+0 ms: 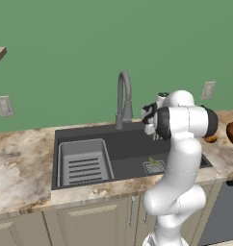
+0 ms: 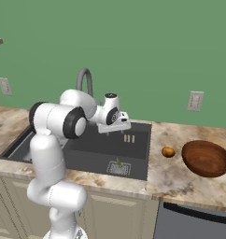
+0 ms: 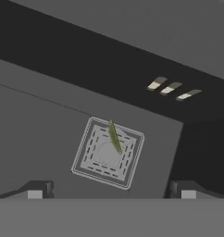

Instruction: Remove the mango and lemon wedge from the sink. Then move the bowl and cup from the counter to the sink for washing.

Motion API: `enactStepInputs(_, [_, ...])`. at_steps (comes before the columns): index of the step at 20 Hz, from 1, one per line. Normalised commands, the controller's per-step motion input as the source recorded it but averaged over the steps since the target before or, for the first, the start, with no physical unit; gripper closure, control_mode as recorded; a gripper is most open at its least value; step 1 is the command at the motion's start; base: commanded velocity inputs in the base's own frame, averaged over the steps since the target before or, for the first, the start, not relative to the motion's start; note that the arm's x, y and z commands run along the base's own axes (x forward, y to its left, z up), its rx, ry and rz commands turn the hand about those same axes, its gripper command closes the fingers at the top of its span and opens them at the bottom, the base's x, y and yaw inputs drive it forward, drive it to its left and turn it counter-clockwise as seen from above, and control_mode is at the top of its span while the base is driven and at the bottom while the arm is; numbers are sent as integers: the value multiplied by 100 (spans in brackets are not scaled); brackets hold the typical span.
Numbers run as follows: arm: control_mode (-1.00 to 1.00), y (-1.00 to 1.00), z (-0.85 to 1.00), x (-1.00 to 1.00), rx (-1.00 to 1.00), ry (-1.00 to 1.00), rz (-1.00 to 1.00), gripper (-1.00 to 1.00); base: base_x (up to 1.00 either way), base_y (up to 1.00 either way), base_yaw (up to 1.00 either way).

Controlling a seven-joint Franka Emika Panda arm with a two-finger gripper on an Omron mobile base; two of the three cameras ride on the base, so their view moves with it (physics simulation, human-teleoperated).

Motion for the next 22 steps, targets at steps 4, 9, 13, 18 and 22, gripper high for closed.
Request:
enactStepInputs(4, [-100, -1, -15, 8, 0, 0, -2, -100, 0, 0, 0])
enactStepInputs(9, [-100, -2, -14, 7, 0, 0, -4, -100, 0, 0, 0])
enactStepInputs(13, [-100, -2, -16, 8, 0, 0, -3, -100, 0, 0, 0])
enactStepInputs(18, [-100, -1, -14, 7, 0, 0, -5, -100, 0, 0, 0])
enactStepInputs(22, [-100, -1, -14, 1, 0, 1, -3, -100, 0, 0, 0])
